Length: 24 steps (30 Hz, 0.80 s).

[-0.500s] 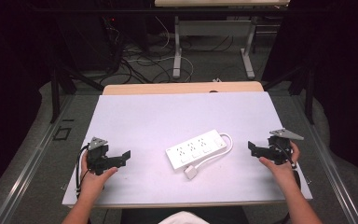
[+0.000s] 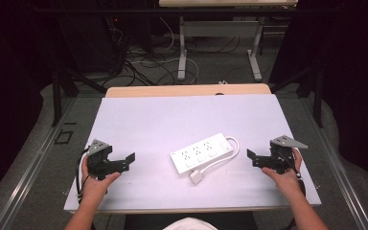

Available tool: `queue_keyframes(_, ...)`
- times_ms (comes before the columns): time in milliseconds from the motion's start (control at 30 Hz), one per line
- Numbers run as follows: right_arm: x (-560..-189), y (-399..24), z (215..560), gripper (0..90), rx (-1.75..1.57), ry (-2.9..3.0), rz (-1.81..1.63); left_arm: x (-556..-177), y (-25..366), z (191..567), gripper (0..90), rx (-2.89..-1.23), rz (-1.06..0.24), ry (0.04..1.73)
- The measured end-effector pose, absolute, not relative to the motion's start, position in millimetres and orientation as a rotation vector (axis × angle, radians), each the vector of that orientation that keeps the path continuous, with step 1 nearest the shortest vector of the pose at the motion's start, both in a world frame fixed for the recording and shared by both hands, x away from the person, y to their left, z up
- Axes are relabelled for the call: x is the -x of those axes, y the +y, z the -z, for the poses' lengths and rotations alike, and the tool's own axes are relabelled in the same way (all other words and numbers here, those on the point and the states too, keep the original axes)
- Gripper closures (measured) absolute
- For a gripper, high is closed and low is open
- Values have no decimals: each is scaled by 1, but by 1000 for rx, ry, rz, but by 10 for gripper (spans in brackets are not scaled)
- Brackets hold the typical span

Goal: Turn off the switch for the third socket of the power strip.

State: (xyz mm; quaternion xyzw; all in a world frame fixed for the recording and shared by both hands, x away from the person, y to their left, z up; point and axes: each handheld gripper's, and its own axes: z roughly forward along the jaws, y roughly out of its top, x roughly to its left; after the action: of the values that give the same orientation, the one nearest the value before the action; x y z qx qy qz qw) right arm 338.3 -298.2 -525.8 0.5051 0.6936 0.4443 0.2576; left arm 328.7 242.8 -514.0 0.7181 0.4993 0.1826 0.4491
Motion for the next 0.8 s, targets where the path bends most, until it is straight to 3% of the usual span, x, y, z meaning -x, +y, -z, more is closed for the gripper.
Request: queue_keyframes(800, -335, -291, 530, 0, -1318, 1909, -1181, -317, 196, 506, 36, -1864, -339, 1083)
